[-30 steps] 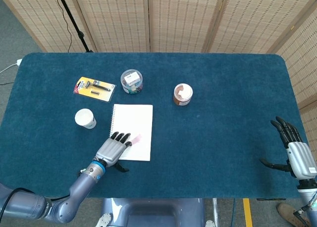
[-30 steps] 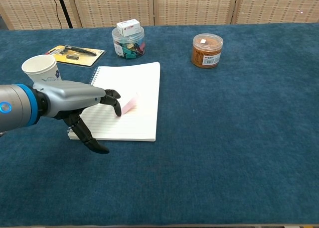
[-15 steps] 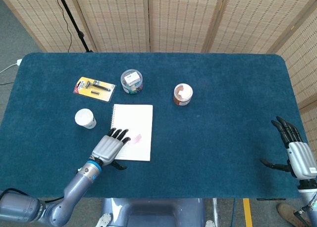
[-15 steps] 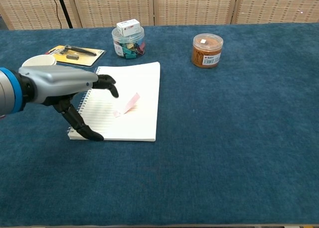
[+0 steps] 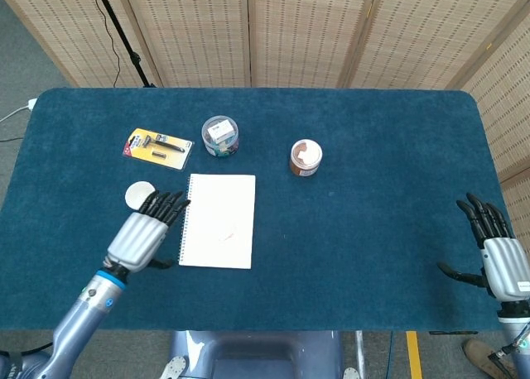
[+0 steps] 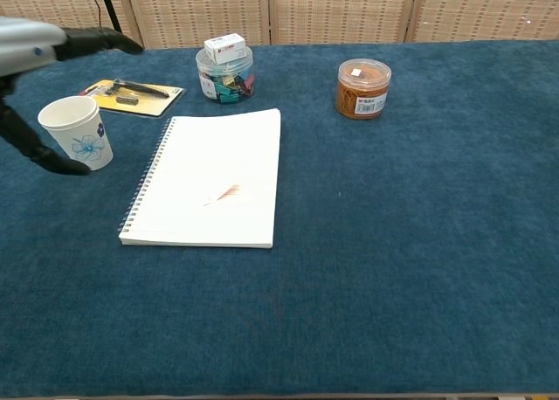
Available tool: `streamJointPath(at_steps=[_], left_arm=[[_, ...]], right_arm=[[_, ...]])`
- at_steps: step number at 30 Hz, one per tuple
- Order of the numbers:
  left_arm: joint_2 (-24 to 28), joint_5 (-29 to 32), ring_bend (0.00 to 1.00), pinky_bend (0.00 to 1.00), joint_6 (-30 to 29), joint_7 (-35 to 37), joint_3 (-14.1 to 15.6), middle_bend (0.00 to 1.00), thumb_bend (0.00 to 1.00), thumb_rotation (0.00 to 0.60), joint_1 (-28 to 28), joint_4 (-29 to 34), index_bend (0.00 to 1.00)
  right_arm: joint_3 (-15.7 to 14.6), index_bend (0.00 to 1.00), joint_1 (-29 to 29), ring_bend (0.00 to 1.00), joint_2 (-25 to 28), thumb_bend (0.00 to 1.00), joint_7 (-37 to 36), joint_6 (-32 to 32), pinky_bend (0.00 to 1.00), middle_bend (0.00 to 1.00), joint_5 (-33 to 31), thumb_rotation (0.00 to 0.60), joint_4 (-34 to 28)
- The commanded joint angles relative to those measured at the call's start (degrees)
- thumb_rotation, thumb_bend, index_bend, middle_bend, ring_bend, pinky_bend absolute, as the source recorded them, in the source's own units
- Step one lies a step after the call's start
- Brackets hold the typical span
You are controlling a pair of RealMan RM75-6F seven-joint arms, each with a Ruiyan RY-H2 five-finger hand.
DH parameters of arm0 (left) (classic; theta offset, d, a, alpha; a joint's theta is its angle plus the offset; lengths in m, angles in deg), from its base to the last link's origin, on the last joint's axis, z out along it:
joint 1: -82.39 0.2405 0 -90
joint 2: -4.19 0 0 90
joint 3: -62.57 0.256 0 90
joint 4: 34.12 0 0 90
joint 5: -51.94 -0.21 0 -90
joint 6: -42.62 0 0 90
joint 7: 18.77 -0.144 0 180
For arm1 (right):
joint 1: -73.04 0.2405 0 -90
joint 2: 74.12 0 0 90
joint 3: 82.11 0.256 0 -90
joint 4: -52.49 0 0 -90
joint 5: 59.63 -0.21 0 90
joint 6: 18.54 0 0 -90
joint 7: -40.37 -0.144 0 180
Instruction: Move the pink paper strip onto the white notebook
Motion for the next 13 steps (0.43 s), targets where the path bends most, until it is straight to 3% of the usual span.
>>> streamJointPath(at_steps=[1, 5, 13], left_arm=[[2.15, -9.49, 0.0, 0.0, -9.4, 10.5, 3.79, 0.0, 0.0, 0.6, 9.15, -7.43, 0.0], [1.6, -12.66, 0.0, 0.0, -13.21, 17.98, 5.02, 0.0, 0.0, 0.6, 14.28, -13.38, 0.0], [0.23, -14.44, 0.0, 0.0, -17.81, 26.05, 5.94, 0.0, 0.0, 0.6, 21.9, -21.52, 0.0]], right_arm=[[-0.29, 0.0, -0.29, 0.0, 0.39, 0.0, 1.44, 0.1, 0.0, 0.0, 0.19, 0.6, -0.87], [-0.05, 0.0, -0.58, 0.0, 0.0, 0.0, 3.44, 1.17, 0.0, 0.0, 0.48, 0.6, -1.31], [0.36, 0.0, -0.94, 0.0, -1.1, 0.0, 5.82, 2.74, 0.0, 0.0, 0.89, 0.6, -1.16]])
